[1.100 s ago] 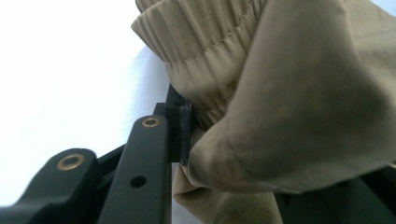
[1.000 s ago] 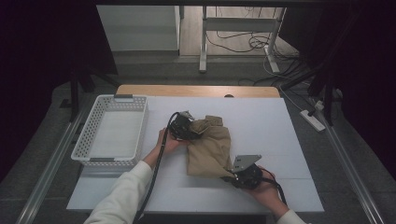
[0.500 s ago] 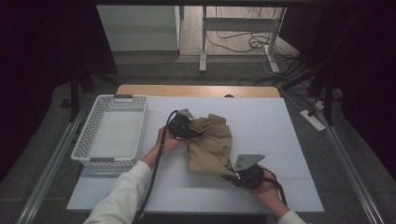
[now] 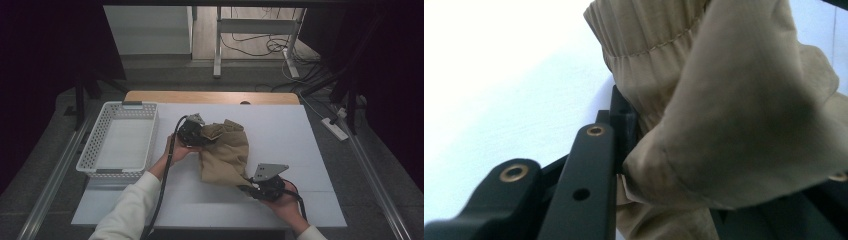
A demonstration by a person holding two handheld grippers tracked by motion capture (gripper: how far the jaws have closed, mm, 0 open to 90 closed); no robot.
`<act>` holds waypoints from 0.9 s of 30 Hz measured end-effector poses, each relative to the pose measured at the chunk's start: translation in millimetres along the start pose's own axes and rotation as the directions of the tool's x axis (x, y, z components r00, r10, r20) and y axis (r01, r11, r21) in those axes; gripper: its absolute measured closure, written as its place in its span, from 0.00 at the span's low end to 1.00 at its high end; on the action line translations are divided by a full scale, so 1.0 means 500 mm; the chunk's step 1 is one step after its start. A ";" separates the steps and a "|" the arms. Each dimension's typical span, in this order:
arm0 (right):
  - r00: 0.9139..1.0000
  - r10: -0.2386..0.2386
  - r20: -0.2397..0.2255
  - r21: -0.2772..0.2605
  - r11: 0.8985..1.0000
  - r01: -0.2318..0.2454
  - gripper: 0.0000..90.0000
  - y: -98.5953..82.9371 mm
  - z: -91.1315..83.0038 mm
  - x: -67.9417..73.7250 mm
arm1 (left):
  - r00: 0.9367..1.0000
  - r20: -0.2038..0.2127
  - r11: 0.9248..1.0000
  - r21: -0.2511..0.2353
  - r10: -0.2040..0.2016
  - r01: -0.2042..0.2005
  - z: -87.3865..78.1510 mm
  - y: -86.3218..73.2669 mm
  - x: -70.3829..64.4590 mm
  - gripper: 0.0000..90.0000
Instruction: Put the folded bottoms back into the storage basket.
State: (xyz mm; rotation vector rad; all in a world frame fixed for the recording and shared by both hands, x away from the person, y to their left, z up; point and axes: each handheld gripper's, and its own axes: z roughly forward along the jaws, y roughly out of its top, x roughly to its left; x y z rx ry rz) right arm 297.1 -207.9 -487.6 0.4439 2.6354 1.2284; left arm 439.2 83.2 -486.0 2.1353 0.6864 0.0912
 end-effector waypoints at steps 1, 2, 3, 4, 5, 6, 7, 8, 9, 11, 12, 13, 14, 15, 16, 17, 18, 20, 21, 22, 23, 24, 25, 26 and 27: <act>1.000 0.000 0.000 0.000 1.000 0.000 0.86 0.000 0.000 0.000 | 1.000 0.000 1.000 0.000 0.000 0.000 0.000 0.000 0.000 0.82; 1.000 0.003 0.000 -0.007 1.000 -0.003 0.86 0.001 -0.002 0.000 | 1.000 -0.002 1.000 -0.007 0.004 -0.004 -0.007 0.003 -0.004 0.82; 1.000 0.003 0.000 -0.007 1.000 -0.003 0.86 0.001 -0.002 0.000 | 1.000 -0.002 1.000 -0.007 0.004 -0.004 -0.007 0.003 -0.004 0.82; 1.000 0.009 -0.003 -0.020 1.000 -0.009 0.86 0.002 -0.005 0.000 | 1.000 -0.004 1.000 -0.007 0.009 -0.009 -0.010 0.004 -0.006 0.82; 1.000 0.009 -0.003 -0.020 1.000 -0.009 0.86 0.002 -0.005 0.000 | 1.000 -0.003 1.000 -0.009 0.010 -0.010 -0.014 0.006 -0.008 0.82; 1.000 0.010 -0.004 -0.025 1.000 -0.010 0.86 0.003 -0.008 0.001 | 1.000 -0.004 1.000 -0.012 0.011 -0.011 -0.017 0.007 -0.010 0.82; 1.000 0.011 -0.002 -0.026 1.000 -0.011 0.86 0.004 -0.008 0.001 | 1.000 -0.005 1.000 -0.014 0.013 -0.013 -0.021 0.007 -0.011 0.82; 1.000 0.013 -0.002 -0.029 1.000 -0.013 0.86 0.005 -0.008 0.002 | 1.000 -0.006 1.000 -0.021 0.016 -0.016 -0.027 0.008 -0.014 0.82; 1.000 0.013 -0.002 -0.029 1.000 -0.013 0.86 0.005 -0.008 0.002 | 1.000 -0.006 1.000 -0.021 0.016 -0.016 -0.027 0.008 -0.014 0.82; 1.000 0.010 -0.002 -0.029 1.000 -0.010 0.86 0.006 -0.008 0.004 | 1.000 -0.007 0.999 -0.029 0.016 -0.016 -0.034 0.009 -0.016 0.82; 1.000 0.007 -0.001 -0.030 1.000 -0.007 0.86 0.007 -0.008 0.005 | 1.000 -0.008 0.999 -0.034 0.017 -0.017 -0.038 0.009 -0.017 0.82; 1.000 0.007 -0.002 -0.033 0.999 -0.007 0.86 0.007 -0.008 0.006 | 1.000 -0.010 0.999 -0.034 0.019 -0.019 -0.042 0.010 -0.019 0.82; 1.000 0.003 -0.001 -0.034 0.999 -0.003 0.86 0.009 -0.008 0.008 | 1.000 -0.011 0.999 -0.037 0.021 -0.022 -0.045 0.010 -0.020 0.82; 1.000 0.003 -0.001 -0.034 0.999 -0.003 0.86 0.009 -0.008 0.008 | 1.000 -0.012 0.999 -0.042 0.022 -0.022 -0.048 0.011 -0.021 0.82; 1.000 0.003 -0.002 -0.038 0.999 -0.003 0.86 0.010 -0.009 0.009 | 1.000 -0.013 0.999 -0.045 0.025 -0.026 -0.051 0.012 -0.023 0.82; 1.000 0.003 -0.002 -0.038 0.999 -0.003 0.86 0.010 -0.009 0.009 | 1.000 -0.014 0.998 -0.049 0.028 -0.029 -0.054 0.012 -0.024 0.82; 1.000 0.003 -0.002 -0.040 0.999 -0.003 0.86 0.010 -0.009 0.009 | 0.999 -0.015 0.998 -0.049 0.031 -0.032 -0.057 0.013 -0.026 0.82; 1.000 0.003 -0.001 -0.042 0.999 -0.003 0.86 0.010 -0.009 0.010 | 0.999 -0.017 0.998 -0.054 0.036 -0.037 -0.061 0.015 -0.029 0.82; 1.000 0.002 0.002 -0.041 0.999 -0.002 0.86 0.010 -0.009 0.010 | 0.999 -0.018 0.998 -0.056 0.037 -0.038 -0.062 0.015 -0.030 0.82; 1.000 0.003 0.003 -0.041 0.999 -0.002 0.86 0.010 -0.009 0.010 | 0.999 -0.017 0.998 -0.057 0.038 -0.039 -0.063 0.016 -0.031 0.82; 1.000 0.003 0.003 -0.042 0.999 -0.003 0.86 0.010 -0.009 0.011 | 0.999 -0.018 0.998 -0.057 0.041 -0.042 -0.064 0.016 -0.032 0.82; 1.000 0.003 0.003 -0.044 0.999 -0.002 0.86 0.011 -0.009 0.011 | 0.999 -0.019 0.997 -0.057 0.043 -0.044 -0.065 0.017 -0.033 0.82; 1.000 0.003 0.003 -0.044 0.999 -0.002 0.86 0.011 -0.009 0.011 | 0.999 -0.020 0.997 -0.059 0.045 -0.046 -0.066 0.017 -0.034 0.82; 1.000 0.002 0.004 -0.043 0.999 -0.002 0.86 0.011 -0.009 0.011 | 0.999 -0.019 0.997 -0.061 0.045 -0.046 -0.068 0.017 -0.035 0.82; 1.000 0.002 0.003 -0.043 0.999 -0.001 0.86 0.011 -0.010 0.011 | 0.999 -0.020 0.997 -0.065 0.044 -0.046 -0.069 0.018 -0.036 0.82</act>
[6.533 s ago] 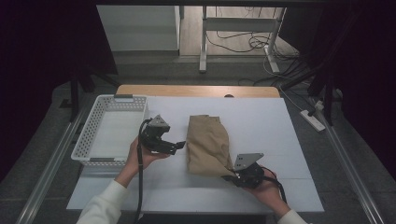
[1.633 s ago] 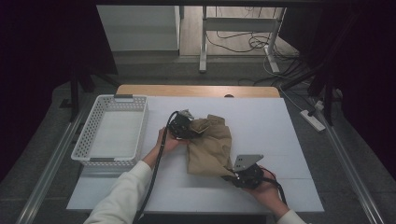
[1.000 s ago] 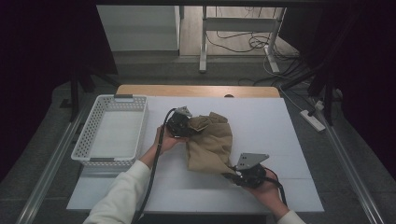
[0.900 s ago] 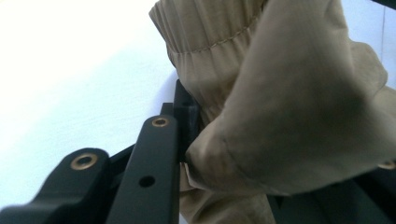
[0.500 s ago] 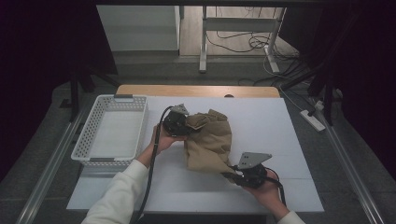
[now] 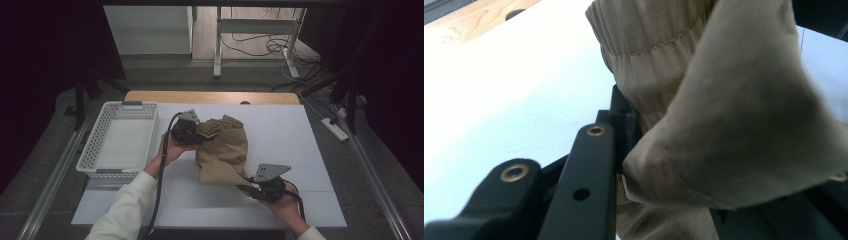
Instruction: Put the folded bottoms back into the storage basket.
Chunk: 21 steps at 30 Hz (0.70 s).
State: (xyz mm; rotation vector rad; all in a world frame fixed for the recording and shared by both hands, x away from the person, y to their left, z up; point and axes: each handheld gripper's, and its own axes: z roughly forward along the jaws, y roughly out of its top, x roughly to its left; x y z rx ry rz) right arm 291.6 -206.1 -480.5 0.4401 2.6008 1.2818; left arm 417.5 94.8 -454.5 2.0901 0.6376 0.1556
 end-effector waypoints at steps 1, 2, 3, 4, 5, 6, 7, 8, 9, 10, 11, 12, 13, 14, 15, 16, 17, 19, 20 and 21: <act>1.000 0.000 0.001 -0.001 1.000 0.000 0.86 0.000 0.000 0.000 | 1.000 -0.001 1.000 -0.002 0.002 -0.002 -0.002 0.001 -0.001 0.82; 1.000 -0.001 0.003 -0.001 1.000 0.001 0.86 0.000 -0.001 0.001 | 1.000 -0.001 1.000 -0.003 0.003 -0.003 -0.004 0.001 -0.002 0.82; 1.000 -0.003 0.001 -0.006 1.000 0.003 0.86 0.001 -0.001 0.002 | 1.000 -0.002 1.000 -0.004 0.006 -0.006 -0.005 0.002 -0.002 0.82; 1.000 -0.003 0.002 -0.009 1.000 0.003 0.86 0.001 -0.001 0.002 | 1.000 -0.002 1.000 -0.005 0.009 -0.009 -0.007 0.003 -0.003 0.82; 1.000 -0.003 0.002 -0.009 1.000 0.003 0.86 0.001 -0.001 0.002 | 1.000 -0.002 1.000 -0.007 0.009 -0.009 -0.009 0.003 -0.004 0.82; 1.000 -0.005 0.004 -0.008 1.000 0.006 0.86 0.002 -0.002 0.003 | 1.000 -0.001 1.000 -0.010 0.009 -0.009 -0.012 0.004 -0.004 0.82; 1.000 -0.006 0.005 -0.009 1.000 0.006 0.86 0.003 -0.002 0.004 | 1.000 -0.002 1.000 -0.013 0.010 -0.010 -0.015 0.005 -0.004 0.82; 1.000 -0.007 0.003 -0.014 1.000 0.007 0.86 0.004 -0.002 0.005 | 1.000 -0.002 1.000 -0.017 0.011 -0.011 -0.018 0.006 -0.005 0.82; 1.000 -0.011 0.005 -0.016 1.000 0.012 0.86 0.005 -0.002 0.007 | 1.000 -0.002 1.000 -0.020 0.012 -0.012 -0.021 0.006 -0.006 0.82; 1.000 -0.013 0.004 -0.017 1.000 0.013 0.86 0.006 -0.002 0.008 | 1.000 -0.003 1.000 -0.023 0.013 -0.013 -0.024 0.007 -0.006 0.82; 1.000 -0.015 0.004 -0.020 1.000 0.015 0.86 0.007 -0.002 0.009 | 1.000 -0.004 1.000 -0.025 0.014 -0.014 -0.028 0.008 -0.007 0.82; 1.000 -0.016 0.003 -0.022 1.000 0.016 0.86 0.007 -0.002 0.010 | 1.000 -0.004 1.000 -0.027 0.015 -0.015 -0.031 0.009 -0.008 0.82; 1.000 -0.017 0.004 -0.022 1.000 0.017 0.86 0.008 -0.002 0.010 | 1.000 -0.006 0.999 -0.030 0.015 -0.016 -0.033 0.009 -0.009 0.82; 1.000 -0.016 0.002 -0.026 1.000 0.016 0.86 0.008 -0.001 0.011 | 1.000 -0.007 0.999 -0.033 0.017 -0.017 -0.036 0.009 -0.010 0.82; 1.000 -0.016 0.002 -0.026 1.000 0.016 0.86 0.008 -0.001 0.011 | 1.000 -0.007 0.999 -0.036 0.017 -0.018 -0.038 0.010 -0.010 0.82; 1.000 -0.016 0.002 -0.027 0.999 0.016 0.86 0.008 -0.001 0.011 | 1.000 -0.008 0.999 -0.037 0.018 -0.018 -0.040 0.010 -0.011 0.82; 1.000 -0.016 0.002 -0.029 0.999 0.016 0.86 0.009 -0.002 0.011 | 1.000 -0.010 0.999 -0.038 0.018 -0.019 -0.041 0.010 -0.013 0.82; 1.000 -0.018 0.000 -0.031 0.999 0.018 0.86 0.009 -0.002 0.012 | 1.000 -0.010 0.999 -0.039 0.021 -0.021 -0.044 0.010 -0.014 0.82; 1.000 -0.019 0.000 -0.033 0.999 0.019 0.86 0.009 -0.002 0.012 | 1.000 -0.011 0.999 -0.039 0.021 -0.022 -0.045 0.011 -0.015 0.82; 1.000 -0.021 0.000 -0.034 0.999 0.021 0.86 0.009 -0.002 0.012 | 1.000 -0.013 0.999 -0.040 0.023 -0.023 -0.047 0.011 -0.016 0.82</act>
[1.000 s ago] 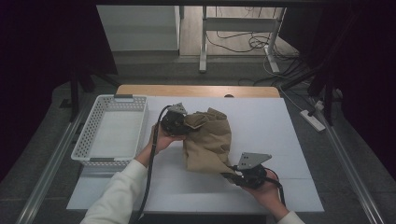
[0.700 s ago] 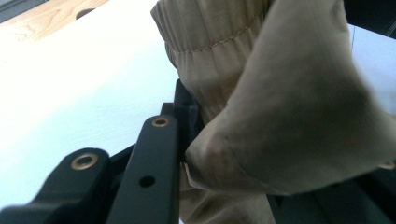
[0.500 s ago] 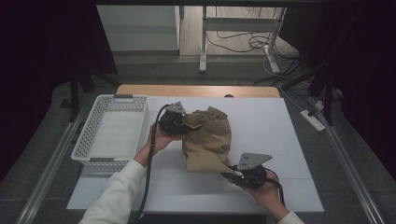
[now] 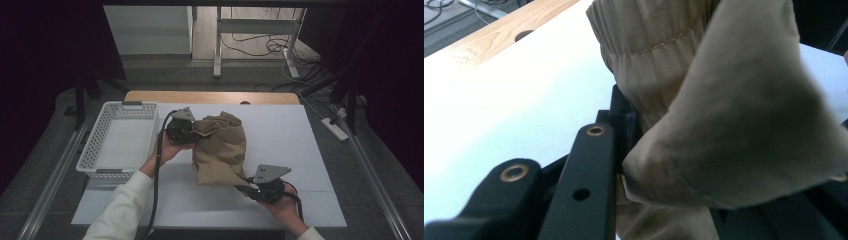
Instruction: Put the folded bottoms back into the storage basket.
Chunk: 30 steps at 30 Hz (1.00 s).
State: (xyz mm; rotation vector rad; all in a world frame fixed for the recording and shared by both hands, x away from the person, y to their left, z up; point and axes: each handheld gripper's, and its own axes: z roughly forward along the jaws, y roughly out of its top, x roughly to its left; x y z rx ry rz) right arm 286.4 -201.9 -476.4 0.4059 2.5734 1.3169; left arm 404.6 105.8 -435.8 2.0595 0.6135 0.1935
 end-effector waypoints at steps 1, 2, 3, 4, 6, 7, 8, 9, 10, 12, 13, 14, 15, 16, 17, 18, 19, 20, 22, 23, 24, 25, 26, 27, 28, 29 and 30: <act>1.000 -0.001 0.000 0.002 1.000 0.001 0.86 0.000 0.000 0.000 | 1.000 -0.001 1.000 0.000 -0.001 0.001 -0.001 0.000 -0.001 0.82; 1.000 -0.002 0.003 0.003 1.000 0.002 0.86 0.001 0.000 0.001 | 1.000 -0.003 1.000 0.001 -0.003 0.003 -0.002 0.001 -0.001 0.82; 1.000 -0.001 0.003 0.003 1.000 0.001 0.86 0.001 0.000 0.001 | 1.000 -0.004 1.000 0.004 -0.003 0.003 -0.004 0.001 -0.002 0.82; 1.000 -0.003 0.001 0.001 1.000 0.003 0.86 0.003 0.000 0.002 | 1.000 -0.005 1.000 0.002 -0.003 0.003 -0.005 0.002 -0.003 0.82; 1.000 -0.006 0.001 0.000 1.000 0.006 0.86 0.006 0.001 0.004 | 1.000 -0.007 1.000 0.000 0.000 0.000 -0.010 0.002 -0.004 0.82; 1.000 -0.006 0.001 0.000 1.000 0.006 0.86 0.006 0.001 0.004 | 1.000 -0.007 1.000 -0.002 0.000 0.000 -0.012 0.003 -0.004 0.82; 1.000 -0.007 0.000 -0.005 1.000 0.007 0.86 0.007 0.001 0.004 | 1.000 -0.008 1.000 -0.004 0.000 0.000 -0.015 0.003 -0.004 0.82; 1.000 -0.009 -0.001 -0.006 1.000 0.009 0.86 0.009 0.001 0.004 | 1.000 -0.006 1.000 -0.006 -0.002 0.002 -0.018 0.002 -0.004 0.82; 1.000 -0.010 -0.002 -0.006 1.000 0.010 0.86 0.010 0.001 0.005 | 1.000 -0.006 1.000 -0.006 -0.004 0.004 -0.021 0.002 -0.003 0.82; 1.000 -0.015 0.000 -0.011 1.000 0.015 0.86 0.012 0.001 0.008 | 1.000 -0.006 1.000 -0.007 -0.007 0.007 -0.025 0.001 -0.004 0.82; 1.000 -0.017 -0.002 -0.012 1.000 0.017 0.86 0.013 0.000 0.009 | 1.000 -0.008 1.000 -0.005 -0.006 0.006 -0.028 0.000 -0.004 0.82; 1.000 -0.022 -0.005 -0.015 1.000 0.022 0.86 0.016 0.001 0.010 | 1.000 -0.009 1.000 -0.007 -0.007 0.006 -0.031 0.000 -0.005 0.82; 1.000 -0.022 -0.005 -0.015 1.000 0.022 0.86 0.016 0.001 0.010 | 1.000 -0.012 1.000 -0.009 -0.006 0.006 -0.034 0.000 -0.006 0.82; 1.000 -0.024 -0.005 -0.016 1.000 0.024 0.86 0.017 0.001 0.011 | 1.000 -0.013 1.000 -0.011 -0.008 0.008 -0.038 0.000 -0.007 0.82; 1.000 -0.025 -0.007 -0.017 1.000 0.025 0.86 0.018 0.001 0.011 | 1.000 -0.014 1.000 -0.013 -0.007 0.007 -0.041 0.000 -0.007 0.82; 1.000 -0.025 -0.008 -0.020 0.999 0.025 0.86 0.020 0.002 0.012 | 1.000 -0.014 1.000 -0.016 -0.009 0.009 -0.044 -0.001 -0.007 0.82; 1.000 -0.022 -0.008 -0.022 1.000 0.022 0.86 0.021 0.002 0.012 | 1.000 -0.012 1.000 -0.017 -0.010 0.010 -0.048 -0.001 -0.007 0.82; 1.000 -0.022 -0.008 -0.023 0.999 0.022 0.86 0.023 0.003 0.013 | 1.000 -0.011 1.000 -0.020 -0.013 0.012 -0.051 -0.002 -0.007 0.82; 1.000 -0.026 -0.007 -0.024 0.999 0.026 0.86 0.027 0.006 0.016 | 1.000 -0.011 1.000 -0.021 -0.010 0.010 -0.057 -0.003 -0.007 0.82; 1.000 -0.030 -0.007 -0.021 0.999 0.030 0.86 0.029 0.007 0.018 | 1.000 -0.013 1.000 -0.022 -0.010 0.010 -0.059 -0.004 -0.007 0.82; 0.999 -0.035 -0.008 -0.021 0.999 0.035 0.86 0.035 0.010 0.019 | 1.000 -0.014 1.000 -0.023 -0.009 0.008 -0.062 -0.004 -0.006 0.82; 0.999 -0.035 -0.008 -0.021 0.999 0.035 0.86 0.035 0.010 0.019 | 1.000 -0.015 1.000 -0.024 -0.011 0.010 -0.065 -0.005 -0.005 0.82; 0.999 -0.032 -0.010 -0.023 0.999 0.032 0.86 0.037 0.013 0.020 | 1.000 -0.017 1.000 -0.026 -0.011 0.011 -0.068 -0.005 -0.004 0.82; 0.999 -0.033 -0.009 -0.023 0.999 0.033 0.86 0.039 0.015 0.020 | 1.000 -0.019 1.000 -0.027 -0.011 0.011 -0.071 -0.005 -0.003 0.82; 0.999 -0.035 -0.014 -0.024 0.999 0.034 0.86 0.044 0.019 0.020 | 1.000 -0.020 0.999 -0.030 -0.012 0.011 -0.074 -0.006 -0.002 0.82; 0.999 -0.035 -0.014 -0.024 0.999 0.034 0.86 0.044 0.019 0.020 | 1.000 -0.021 0.999 -0.031 -0.013 0.013 -0.078 -0.006 -0.001 0.82; 0.999 -0.035 -0.016 -0.027 0.999 0.034 0.86 0.046 0.021 0.020 | 1.000 -0.022 0.999 -0.033 -0.015 0.014 -0.081 -0.007 0.001 0.82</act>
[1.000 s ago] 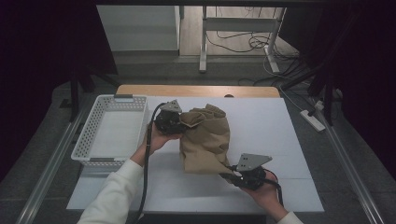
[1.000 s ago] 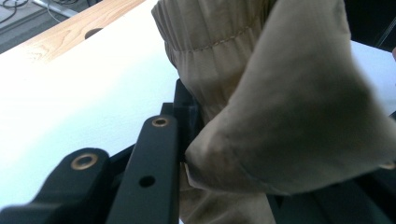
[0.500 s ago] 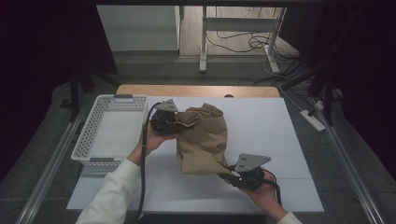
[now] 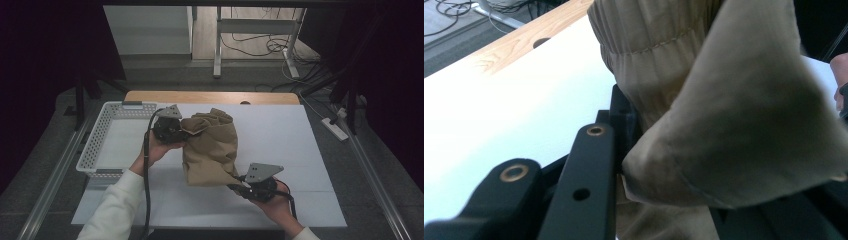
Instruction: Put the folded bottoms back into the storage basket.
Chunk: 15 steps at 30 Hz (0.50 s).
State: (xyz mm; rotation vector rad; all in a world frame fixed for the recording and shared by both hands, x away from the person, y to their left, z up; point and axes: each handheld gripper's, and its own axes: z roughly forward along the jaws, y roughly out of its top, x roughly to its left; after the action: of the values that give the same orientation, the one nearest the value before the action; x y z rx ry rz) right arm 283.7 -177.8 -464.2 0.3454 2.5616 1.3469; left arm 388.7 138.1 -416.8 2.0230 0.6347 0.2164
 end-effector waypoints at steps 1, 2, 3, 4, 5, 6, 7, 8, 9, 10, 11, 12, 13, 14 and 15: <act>1.000 -0.003 -0.003 -0.001 1.000 0.003 0.86 0.003 0.002 0.000 | 1.000 -0.001 1.000 -0.002 -0.003 0.003 -0.003 -0.001 0.002 0.82; 1.000 -0.005 -0.001 -0.002 1.000 0.005 0.86 0.005 0.003 0.000 | 1.000 -0.002 1.000 -0.003 -0.007 0.007 -0.007 -0.002 0.003 0.82; 1.000 -0.005 -0.003 -0.005 1.000 0.005 0.86 0.007 0.005 0.000 | 1.000 -0.002 1.000 -0.005 -0.010 0.010 -0.010 -0.003 0.004 0.82; 1.000 -0.006 -0.003 -0.005 1.000 0.006 0.86 0.009 0.005 0.000 | 1.000 -0.003 1.000 -0.004 -0.011 0.011 -0.012 -0.004 0.006 0.82; 1.000 -0.002 -0.003 -0.008 1.000 0.002 0.86 0.011 0.006 0.001 | 1.000 -0.004 1.000 -0.002 -0.011 0.011 -0.015 -0.005 0.007 0.82; 1.000 -0.008 -0.003 -0.007 1.000 0.008 0.86 0.013 0.007 0.000 | 1.000 -0.005 1.000 -0.004 -0.013 0.013 -0.017 -0.005 0.008 0.82; 1.000 -0.007 -0.003 -0.009 1.000 0.007 0.86 0.016 0.008 0.000 | 1.000 -0.006 1.000 -0.005 -0.014 0.014 -0.018 -0.005 0.009 0.82; 1.000 -0.008 -0.003 -0.008 1.000 0.008 0.86 0.018 0.009 0.000 | 1.000 -0.008 1.000 -0.006 -0.014 0.014 -0.020 -0.005 0.010 0.82; 1.000 -0.012 -0.004 -0.009 1.000 0.012 0.86 0.020 0.010 0.000 | 1.000 -0.009 1.000 -0.006 -0.015 0.014 -0.022 -0.005 0.010 0.82; 1.000 -0.014 -0.002 -0.009 1.000 0.014 0.86 0.023 0.010 -0.001 | 1.000 -0.012 1.000 -0.007 -0.016 0.015 -0.024 -0.005 0.011 0.82; 1.000 -0.015 -0.004 -0.010 1.000 0.015 0.86 0.025 0.011 -0.001 | 1.000 -0.012 1.000 -0.010 -0.018 0.018 -0.025 -0.006 0.012 0.82; 1.000 -0.016 -0.003 -0.010 1.000 0.016 0.86 0.027 0.011 -0.002 | 1.000 -0.012 1.000 -0.011 -0.020 0.020 -0.026 -0.007 0.013 0.82; 1.000 -0.013 -0.001 -0.014 1.000 0.013 0.86 0.028 0.012 -0.002 | 1.000 -0.013 1.000 -0.010 -0.021 0.021 -0.027 -0.007 0.014 0.82; 1.000 -0.013 -0.001 -0.014 1.000 0.013 0.86 0.030 0.012 -0.003 | 1.000 -0.014 1.000 -0.011 -0.024 0.024 -0.028 -0.008 0.014 0.82; 1.000 -0.006 -0.003 -0.019 1.000 0.005 0.86 0.030 0.013 -0.004 | 1.000 -0.014 1.000 -0.012 -0.024 0.024 -0.029 -0.008 0.015 0.82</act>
State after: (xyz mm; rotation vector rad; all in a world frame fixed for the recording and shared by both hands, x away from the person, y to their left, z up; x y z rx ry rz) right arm 289.2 -165.2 -455.0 0.3329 2.5485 1.3700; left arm 388.1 154.7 -413.6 2.0034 0.6647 0.2195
